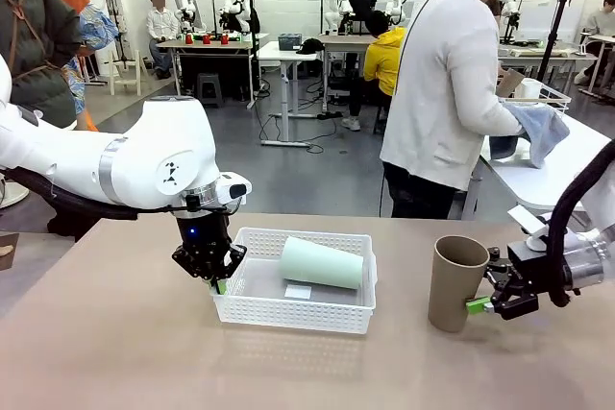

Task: Clean and organize the cups into the basket.
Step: Pick up the Reusable plastic cup from the right side of the table and stack it inside the Organizing basket in the center of the table.

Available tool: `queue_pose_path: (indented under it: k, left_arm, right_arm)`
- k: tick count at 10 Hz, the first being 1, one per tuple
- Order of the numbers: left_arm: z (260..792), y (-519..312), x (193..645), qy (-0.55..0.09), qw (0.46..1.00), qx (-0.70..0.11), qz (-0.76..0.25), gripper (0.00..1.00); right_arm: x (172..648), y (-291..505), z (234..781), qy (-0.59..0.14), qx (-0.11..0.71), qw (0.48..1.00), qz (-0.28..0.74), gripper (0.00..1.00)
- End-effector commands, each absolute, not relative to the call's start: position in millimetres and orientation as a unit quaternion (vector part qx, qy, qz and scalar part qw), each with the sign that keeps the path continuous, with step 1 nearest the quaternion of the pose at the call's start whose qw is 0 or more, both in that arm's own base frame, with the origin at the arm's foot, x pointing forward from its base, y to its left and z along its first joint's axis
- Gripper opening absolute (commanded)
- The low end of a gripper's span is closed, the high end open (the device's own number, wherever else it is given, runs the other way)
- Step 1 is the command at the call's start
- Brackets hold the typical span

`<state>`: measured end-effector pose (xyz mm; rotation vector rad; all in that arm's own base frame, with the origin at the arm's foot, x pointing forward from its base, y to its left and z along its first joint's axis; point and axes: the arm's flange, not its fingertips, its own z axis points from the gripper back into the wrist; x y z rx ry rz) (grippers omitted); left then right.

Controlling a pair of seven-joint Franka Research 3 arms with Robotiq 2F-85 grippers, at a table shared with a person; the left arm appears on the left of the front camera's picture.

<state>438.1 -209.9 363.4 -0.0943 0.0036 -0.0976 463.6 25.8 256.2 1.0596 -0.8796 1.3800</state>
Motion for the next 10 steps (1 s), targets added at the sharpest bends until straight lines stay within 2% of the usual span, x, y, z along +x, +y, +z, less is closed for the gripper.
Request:
queue_pose_path:
  k: [1, 2, 3, 4, 5, 7, 8, 9, 10]
  left_arm:
    - [362.6, -210.3, 438.2, 0.001, 0.998, -0.043, -0.052, 0.04]
    - [362.6, -210.3, 438.2, 0.001, 0.998, -0.043, -0.052, 0.04]
    - [362.6, -210.3, 438.2, 0.001, 0.998, -0.043, -0.052, 0.04]
    - [362.6, -210.3, 438.2, 0.001, 0.998, -0.043, -0.052, 0.04]
    - [362.6, -210.3, 438.2, 0.001, 0.998, -0.043, -0.052, 0.04]
    - [362.6, -210.3, 438.2, 0.001, 0.998, -0.043, -0.052, 0.04]
    - [362.6, -210.3, 438.2, 0.001, 0.998, -0.043, -0.052, 0.04]
    - [362.6, -210.3, 438.2, 0.001, 0.998, -0.043, -0.052, 0.04]
    - [362.6, -210.3, 438.2, 0.001, 0.998, -0.043, -0.052, 0.04]
  right_arm:
    - [474.4, 39.7, 256.2, -0.372, 0.449, 0.565, 0.584, 1.00]
    - [474.7, 45.3, 255.9, -0.368, 0.457, 0.552, 0.593, 1.00]
    - [473.9, 45.2, 255.9, -0.371, 0.461, 0.544, 0.595, 0.48]
    - [473.7, 43.8, 255.2, -0.372, 0.461, 0.542, 0.596, 0.40]
    - [472.5, 41.2, 255.1, -0.374, 0.460, 0.542, 0.595, 0.00]
    - [467.4, 39.7, 260.3, -0.381, 0.456, 0.538, 0.597, 0.00]
    - [459.2, 40.4, 273.5, -0.389, 0.449, 0.546, 0.591, 0.25]
    - [441.5, 41.9, 306.0, -0.390, 0.454, 0.571, 0.562, 0.79]
    - [419.4, 41.9, 346.8, -0.392, 0.444, 0.587, 0.552, 0.79]
